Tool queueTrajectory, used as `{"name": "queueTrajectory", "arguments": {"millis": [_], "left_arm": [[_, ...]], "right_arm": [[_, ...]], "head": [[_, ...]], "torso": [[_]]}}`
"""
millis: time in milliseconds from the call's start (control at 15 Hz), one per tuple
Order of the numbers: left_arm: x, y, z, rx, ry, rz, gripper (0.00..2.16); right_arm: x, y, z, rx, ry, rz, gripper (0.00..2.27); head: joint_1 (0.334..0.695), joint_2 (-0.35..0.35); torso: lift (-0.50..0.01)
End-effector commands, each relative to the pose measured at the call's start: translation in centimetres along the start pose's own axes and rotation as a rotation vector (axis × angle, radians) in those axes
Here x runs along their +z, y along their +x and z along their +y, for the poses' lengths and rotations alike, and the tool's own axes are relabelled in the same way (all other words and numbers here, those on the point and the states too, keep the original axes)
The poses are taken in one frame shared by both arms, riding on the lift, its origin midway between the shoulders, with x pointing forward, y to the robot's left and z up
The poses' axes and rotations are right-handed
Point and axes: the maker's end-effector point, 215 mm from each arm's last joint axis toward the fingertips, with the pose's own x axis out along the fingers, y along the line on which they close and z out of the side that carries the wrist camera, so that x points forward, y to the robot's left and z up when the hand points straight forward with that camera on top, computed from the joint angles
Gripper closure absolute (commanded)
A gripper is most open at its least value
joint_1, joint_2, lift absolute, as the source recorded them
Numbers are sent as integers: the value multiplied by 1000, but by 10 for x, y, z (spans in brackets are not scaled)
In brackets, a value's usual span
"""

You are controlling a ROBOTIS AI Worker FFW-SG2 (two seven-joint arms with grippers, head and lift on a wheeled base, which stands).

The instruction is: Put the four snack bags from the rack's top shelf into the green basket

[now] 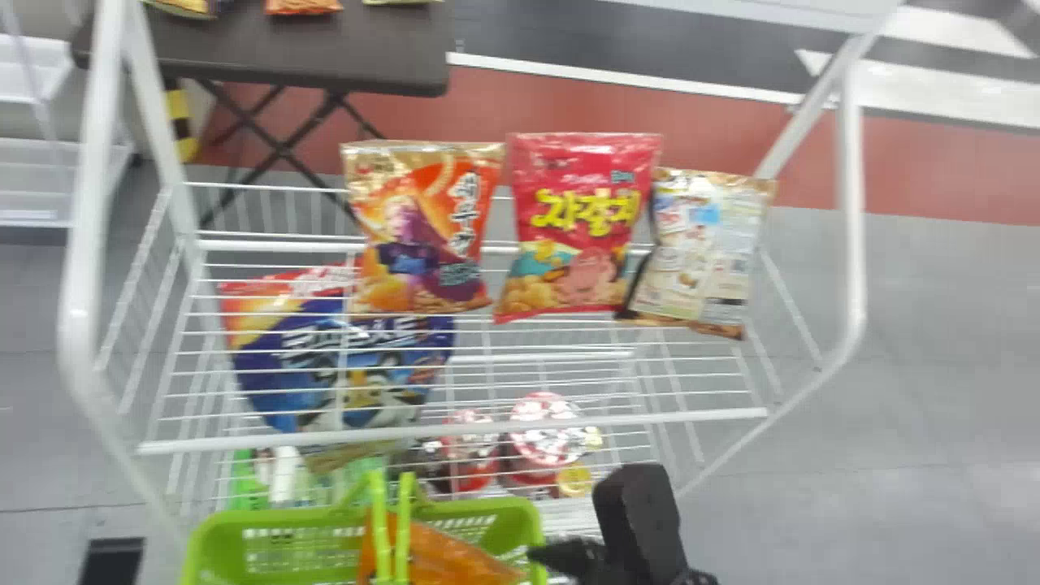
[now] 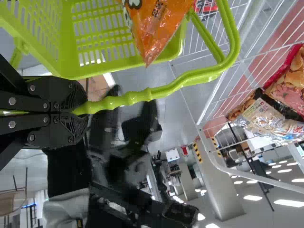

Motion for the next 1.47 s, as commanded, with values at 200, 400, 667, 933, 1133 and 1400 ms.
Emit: {"name": "queueTrajectory", "arguments": {"millis": [200,400,667,933,1133,1400], "left_arm": [[-4,1,-3,-3,8,20,2142],[-4,1,-3,-4,13,28,2142],[-2,0,1,2,13,36,2142],[2,-2,7,4,8,31,2142],[5,-4,12,0,2,25,2142],[12,-2,15,-13,-2,20,2142]], "right_arm": [[145,6,-38,-146,-111,-431,90],[212,21,-63,-302,-154,-643,90],[259,46,-84,-401,-153,-776,117],[286,78,-96,-400,-155,-762,130],[294,103,-89,-317,-149,-737,147],[294,130,-74,-195,-142,-700,410]], "head": [[695,-263],[695,-225],[695,-183],[695,-135],[695,-100],[695,-49]], "torso": [[0],[0],[0],[0],[0],[0]]}}
